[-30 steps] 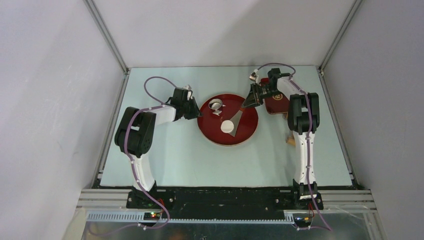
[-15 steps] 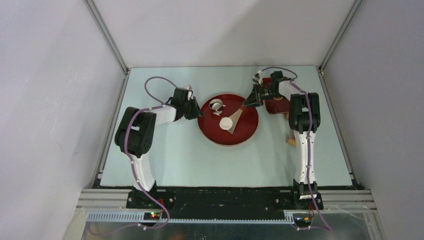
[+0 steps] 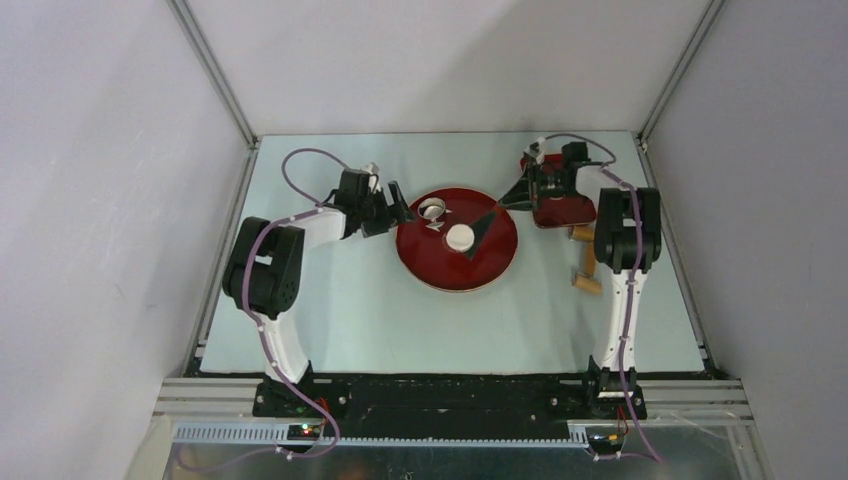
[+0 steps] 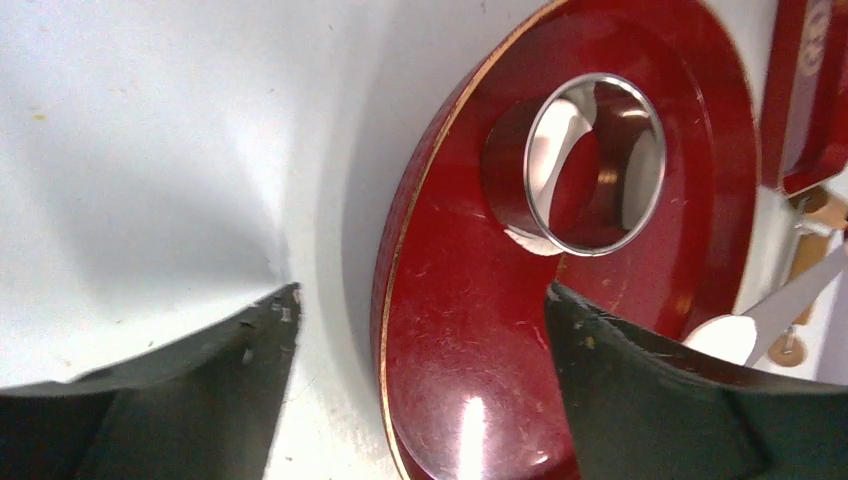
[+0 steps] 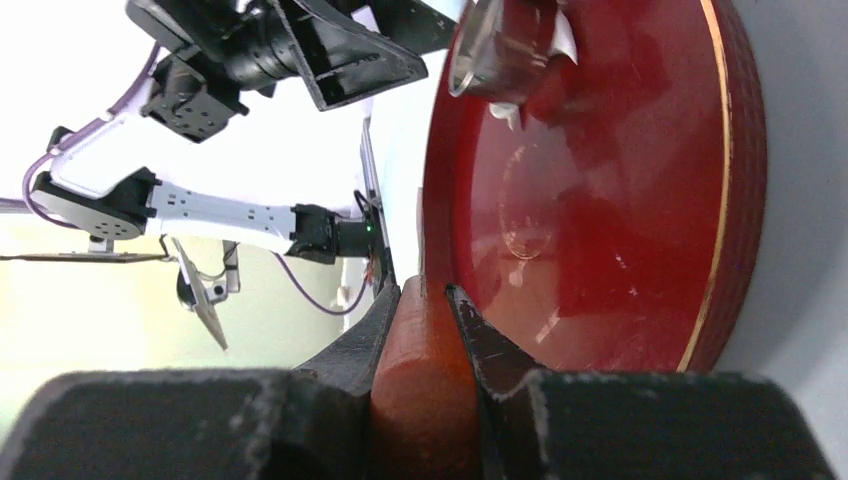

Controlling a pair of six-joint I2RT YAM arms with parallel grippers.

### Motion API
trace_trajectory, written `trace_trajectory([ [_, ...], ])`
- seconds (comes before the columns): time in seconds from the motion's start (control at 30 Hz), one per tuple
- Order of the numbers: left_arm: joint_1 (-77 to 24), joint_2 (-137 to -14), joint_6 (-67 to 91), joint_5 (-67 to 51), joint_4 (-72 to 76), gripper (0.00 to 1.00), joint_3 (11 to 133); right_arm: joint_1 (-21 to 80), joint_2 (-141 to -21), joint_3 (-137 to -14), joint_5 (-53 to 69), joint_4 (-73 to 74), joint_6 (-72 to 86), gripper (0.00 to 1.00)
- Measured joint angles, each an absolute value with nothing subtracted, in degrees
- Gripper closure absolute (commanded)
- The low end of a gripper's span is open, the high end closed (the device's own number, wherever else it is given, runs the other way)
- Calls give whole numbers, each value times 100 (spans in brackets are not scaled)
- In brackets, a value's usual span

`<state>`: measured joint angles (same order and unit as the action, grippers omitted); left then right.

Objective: Roll out the dumpling wrappers from the dough

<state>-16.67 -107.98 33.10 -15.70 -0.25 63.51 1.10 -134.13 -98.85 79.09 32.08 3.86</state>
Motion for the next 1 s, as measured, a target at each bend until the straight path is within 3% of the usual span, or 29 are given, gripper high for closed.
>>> trace_trajectory([
  [0.37,-1044,-10412,3299,-1780,-38,0,6357,-1157,-12245,-9695,7826,1984,1470,100],
  [0.7,-768,-10381,3301,-1918,-49,0,6359,-2344,-12265,-9800,7129,1732,1728,100],
  [1.0,-766,-10381,3304,-1992,-58,0,6359,-2394,-12680,-10433,5959,2296,1264,100],
])
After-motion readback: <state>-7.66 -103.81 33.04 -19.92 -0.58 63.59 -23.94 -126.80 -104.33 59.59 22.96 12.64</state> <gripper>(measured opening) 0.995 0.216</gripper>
